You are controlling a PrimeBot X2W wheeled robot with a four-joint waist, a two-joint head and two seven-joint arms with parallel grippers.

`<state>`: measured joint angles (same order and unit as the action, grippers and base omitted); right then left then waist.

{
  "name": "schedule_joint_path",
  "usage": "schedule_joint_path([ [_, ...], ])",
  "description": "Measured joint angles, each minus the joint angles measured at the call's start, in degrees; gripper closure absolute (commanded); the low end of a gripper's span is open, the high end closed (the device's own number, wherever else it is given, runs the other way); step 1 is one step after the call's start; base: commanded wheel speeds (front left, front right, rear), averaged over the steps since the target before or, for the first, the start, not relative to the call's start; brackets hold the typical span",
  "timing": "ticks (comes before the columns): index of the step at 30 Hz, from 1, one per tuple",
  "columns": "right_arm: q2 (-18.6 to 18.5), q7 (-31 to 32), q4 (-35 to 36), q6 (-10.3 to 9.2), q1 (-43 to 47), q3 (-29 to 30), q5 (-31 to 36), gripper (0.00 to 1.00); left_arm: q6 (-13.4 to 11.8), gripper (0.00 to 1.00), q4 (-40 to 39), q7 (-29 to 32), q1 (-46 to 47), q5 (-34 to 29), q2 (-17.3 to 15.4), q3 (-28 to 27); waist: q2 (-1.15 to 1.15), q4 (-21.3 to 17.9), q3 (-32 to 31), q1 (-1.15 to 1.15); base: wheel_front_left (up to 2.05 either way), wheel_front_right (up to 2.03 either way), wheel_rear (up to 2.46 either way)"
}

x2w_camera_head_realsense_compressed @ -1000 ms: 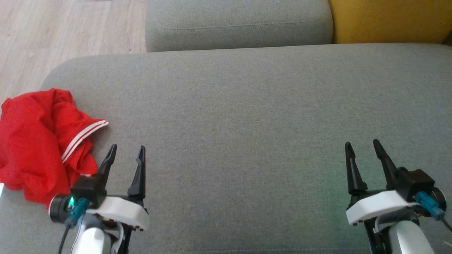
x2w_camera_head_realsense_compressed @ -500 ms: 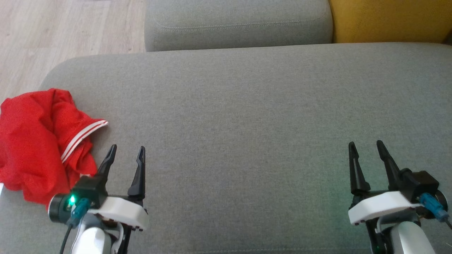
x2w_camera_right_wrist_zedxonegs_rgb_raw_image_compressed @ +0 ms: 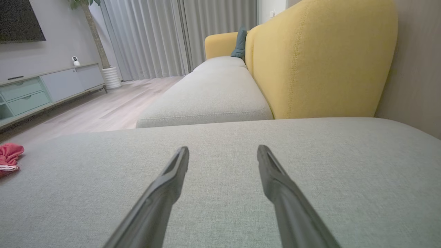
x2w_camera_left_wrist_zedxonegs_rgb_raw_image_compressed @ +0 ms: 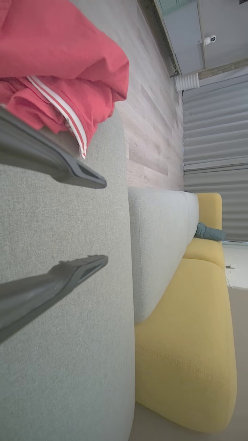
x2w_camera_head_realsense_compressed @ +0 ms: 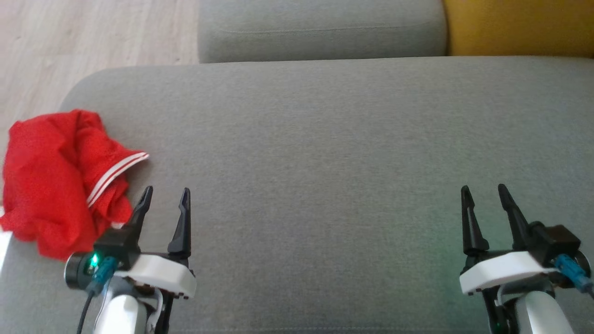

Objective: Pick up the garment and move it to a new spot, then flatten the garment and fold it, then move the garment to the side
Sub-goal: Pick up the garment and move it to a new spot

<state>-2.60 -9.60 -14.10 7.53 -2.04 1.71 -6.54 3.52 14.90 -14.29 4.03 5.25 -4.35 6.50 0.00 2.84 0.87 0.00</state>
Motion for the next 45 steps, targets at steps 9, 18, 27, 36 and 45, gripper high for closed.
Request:
schedule_joint_path([
  [9,0.0,0.48,2.83,0.0,-0.16,-0.77,0.57,0.0,-0.57,0.0,0.11,0.0,3.27,0.03,0.68,-1.42,0.0,6.01,1.05,0.0,0.0,0.0,0.0],
  [18,0.01,2.05,5.24,0.0,-2.15,-1.7,0.57,0.0,-0.84,0.0,0.1,0.0,3.58,0.47,0.64,-3.89,0.0,14.83,2.17,0.0,0.0,0.0,0.0],
  [27,0.01,3.05,6.33,0.0,-2.15,-2.26,0.58,0.0,-0.8,0.0,0.03,0.0,3.58,0.47,0.77,-5.24,0.0,19.84,3.07,0.0,0.0,0.0,0.0],
  [36,0.01,3.58,6.94,0.0,-2.15,-2.54,1.03,0.0,-0.68,0.0,-0.02,0.0,3.58,0.47,1.05,-5.48,0.0,20.16,3.49,0.0,0.0,0.0,0.0],
  [45,0.0,5.13,8.73,0.0,-2.48,-2.69,1.64,0.0,0.02,0.0,2.23,0.0,6.97,0.38,1.21,-5.5,0.0,19.4,6.61,0.0,0.0,0.0,0.0],
])
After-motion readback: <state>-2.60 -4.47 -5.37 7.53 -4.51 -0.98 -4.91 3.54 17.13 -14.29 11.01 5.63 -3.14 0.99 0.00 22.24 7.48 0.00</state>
